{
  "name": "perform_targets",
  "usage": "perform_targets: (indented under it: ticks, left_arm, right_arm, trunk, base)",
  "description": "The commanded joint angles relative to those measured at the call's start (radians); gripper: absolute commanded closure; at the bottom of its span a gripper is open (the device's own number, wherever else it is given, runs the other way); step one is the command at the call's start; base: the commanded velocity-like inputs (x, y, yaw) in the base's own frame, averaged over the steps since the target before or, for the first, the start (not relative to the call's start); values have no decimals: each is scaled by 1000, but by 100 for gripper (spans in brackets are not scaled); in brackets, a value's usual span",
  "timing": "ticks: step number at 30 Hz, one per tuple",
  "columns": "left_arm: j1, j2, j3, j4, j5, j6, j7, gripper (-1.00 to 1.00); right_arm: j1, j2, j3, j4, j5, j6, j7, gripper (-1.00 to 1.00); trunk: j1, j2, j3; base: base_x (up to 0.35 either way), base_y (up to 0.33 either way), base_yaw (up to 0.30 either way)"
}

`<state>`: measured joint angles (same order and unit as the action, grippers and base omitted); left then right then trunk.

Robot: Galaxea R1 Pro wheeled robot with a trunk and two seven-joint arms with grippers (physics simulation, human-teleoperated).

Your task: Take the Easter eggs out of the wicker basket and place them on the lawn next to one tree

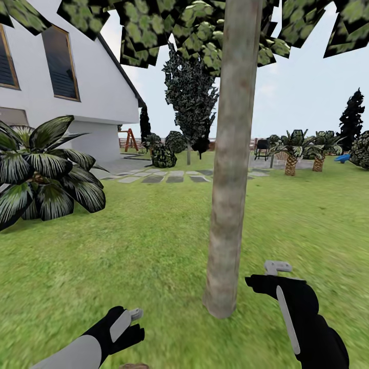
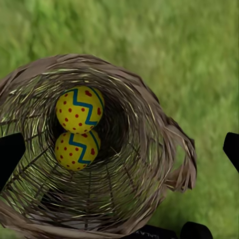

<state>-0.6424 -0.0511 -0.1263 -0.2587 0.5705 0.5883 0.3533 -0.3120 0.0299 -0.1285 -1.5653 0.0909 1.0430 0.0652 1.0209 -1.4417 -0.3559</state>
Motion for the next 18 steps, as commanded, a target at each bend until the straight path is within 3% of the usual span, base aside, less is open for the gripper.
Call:
perform_targets:
  ticks: [1, 9, 18]
  left_arm:
    - [0, 1, -7, -2, 11, 4, 8, -100]
    - [0, 9, -7, -2, 10, 2, 13, -100]
    - [0, 38, -7, -2, 10, -3, 18, -100]
  right_arm:
    - [-1, 1, -1, -1, 9, 4, 7, -100]
    - [-1, 1, -2, -1, 10, 4, 7, -100]
    - [-1, 1, -2, -1, 9, 4, 7, -100]
  trunk:
    - [4, -8, -4]
    - [35, -64, -30]
    - [69, -127, -58]
  base:
    - [0, 0, 0]
    - [0, 0, 0]
    - [0, 0, 0]
